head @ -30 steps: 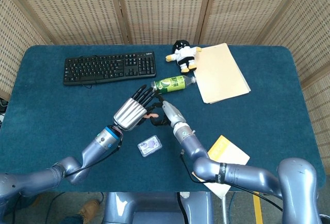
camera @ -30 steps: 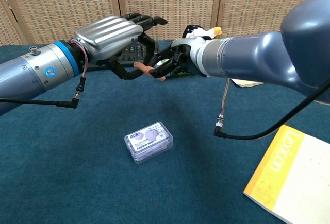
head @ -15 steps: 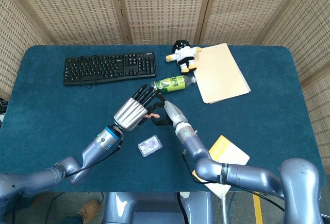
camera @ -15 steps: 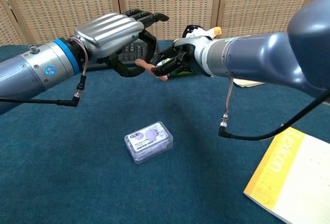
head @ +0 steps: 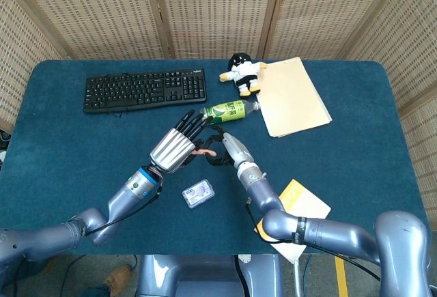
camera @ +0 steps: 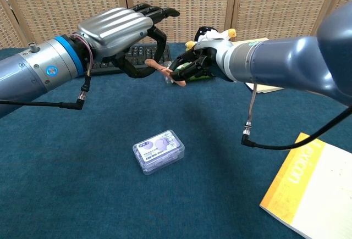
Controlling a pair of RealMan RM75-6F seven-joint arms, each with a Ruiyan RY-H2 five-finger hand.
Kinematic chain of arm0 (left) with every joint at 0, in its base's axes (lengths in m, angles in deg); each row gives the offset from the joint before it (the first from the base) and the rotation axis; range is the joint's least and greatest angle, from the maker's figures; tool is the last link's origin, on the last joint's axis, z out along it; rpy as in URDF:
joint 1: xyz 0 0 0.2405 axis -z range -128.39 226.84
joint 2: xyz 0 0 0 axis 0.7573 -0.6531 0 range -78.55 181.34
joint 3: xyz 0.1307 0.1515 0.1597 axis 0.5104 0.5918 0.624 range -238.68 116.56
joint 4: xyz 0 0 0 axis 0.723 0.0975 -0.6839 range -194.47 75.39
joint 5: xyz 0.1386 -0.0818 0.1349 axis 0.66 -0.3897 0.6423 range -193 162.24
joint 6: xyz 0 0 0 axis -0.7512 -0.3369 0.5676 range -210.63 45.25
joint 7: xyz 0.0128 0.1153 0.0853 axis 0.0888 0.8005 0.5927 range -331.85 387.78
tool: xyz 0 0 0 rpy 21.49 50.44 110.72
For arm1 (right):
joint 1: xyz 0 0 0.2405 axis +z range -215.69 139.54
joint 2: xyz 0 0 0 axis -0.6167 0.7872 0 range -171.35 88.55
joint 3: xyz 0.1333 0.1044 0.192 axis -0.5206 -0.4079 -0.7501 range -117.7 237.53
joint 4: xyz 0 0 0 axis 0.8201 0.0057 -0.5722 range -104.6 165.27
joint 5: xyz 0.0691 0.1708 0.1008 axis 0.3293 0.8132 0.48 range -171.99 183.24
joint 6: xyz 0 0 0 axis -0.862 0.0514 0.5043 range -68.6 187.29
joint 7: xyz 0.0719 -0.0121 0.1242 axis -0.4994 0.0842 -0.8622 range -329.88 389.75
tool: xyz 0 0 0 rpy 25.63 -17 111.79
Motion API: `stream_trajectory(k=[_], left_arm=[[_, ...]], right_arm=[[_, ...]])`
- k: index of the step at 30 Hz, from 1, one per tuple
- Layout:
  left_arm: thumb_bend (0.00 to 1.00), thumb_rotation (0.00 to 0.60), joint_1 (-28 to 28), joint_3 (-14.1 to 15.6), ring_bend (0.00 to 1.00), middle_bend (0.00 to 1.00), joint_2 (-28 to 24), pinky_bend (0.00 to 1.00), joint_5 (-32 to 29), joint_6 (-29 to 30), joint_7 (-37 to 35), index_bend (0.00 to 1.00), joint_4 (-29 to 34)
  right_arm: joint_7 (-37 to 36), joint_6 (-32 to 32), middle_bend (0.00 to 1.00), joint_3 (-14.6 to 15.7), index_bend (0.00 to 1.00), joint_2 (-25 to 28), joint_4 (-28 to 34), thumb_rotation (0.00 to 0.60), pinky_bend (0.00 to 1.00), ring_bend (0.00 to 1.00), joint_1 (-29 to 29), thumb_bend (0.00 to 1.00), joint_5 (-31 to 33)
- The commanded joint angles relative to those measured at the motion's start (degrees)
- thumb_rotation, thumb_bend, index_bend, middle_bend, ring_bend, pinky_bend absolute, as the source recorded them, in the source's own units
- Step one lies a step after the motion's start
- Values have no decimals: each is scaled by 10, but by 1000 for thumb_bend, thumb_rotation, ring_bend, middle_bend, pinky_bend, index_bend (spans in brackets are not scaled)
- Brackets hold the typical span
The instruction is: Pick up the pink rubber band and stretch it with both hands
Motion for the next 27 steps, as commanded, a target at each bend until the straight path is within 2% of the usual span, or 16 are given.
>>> stream_trajectory(k=[1, 15, 20, 27], left_arm=[[489, 600, -1, -1, 0, 0, -1, 0, -1, 1, 1, 817, 1], [491, 600, -8, -12, 0, 0, -22, 0, -11, 15, -7, 818, 13], [492, 600, -16, -19, 0, 0, -43, 0, -17, 26, -13, 819, 20], [496, 600, -36, -45, 0, 0, -93, 0, -44, 45, -46, 819, 33]], right_arm=[[0, 0, 140, 3, 838, 2, -1, 600, 0, 0, -2, 639, -2], [-1, 1, 146, 12, 857, 10, -8, 600, 0, 0, -16, 639, -2], [-2, 2, 147, 16, 859, 17, -10, 600, 0, 0, -25, 639, -2], [-7, -1, 147, 22, 860, 39, -14, 600, 0, 0, -45, 640, -5]])
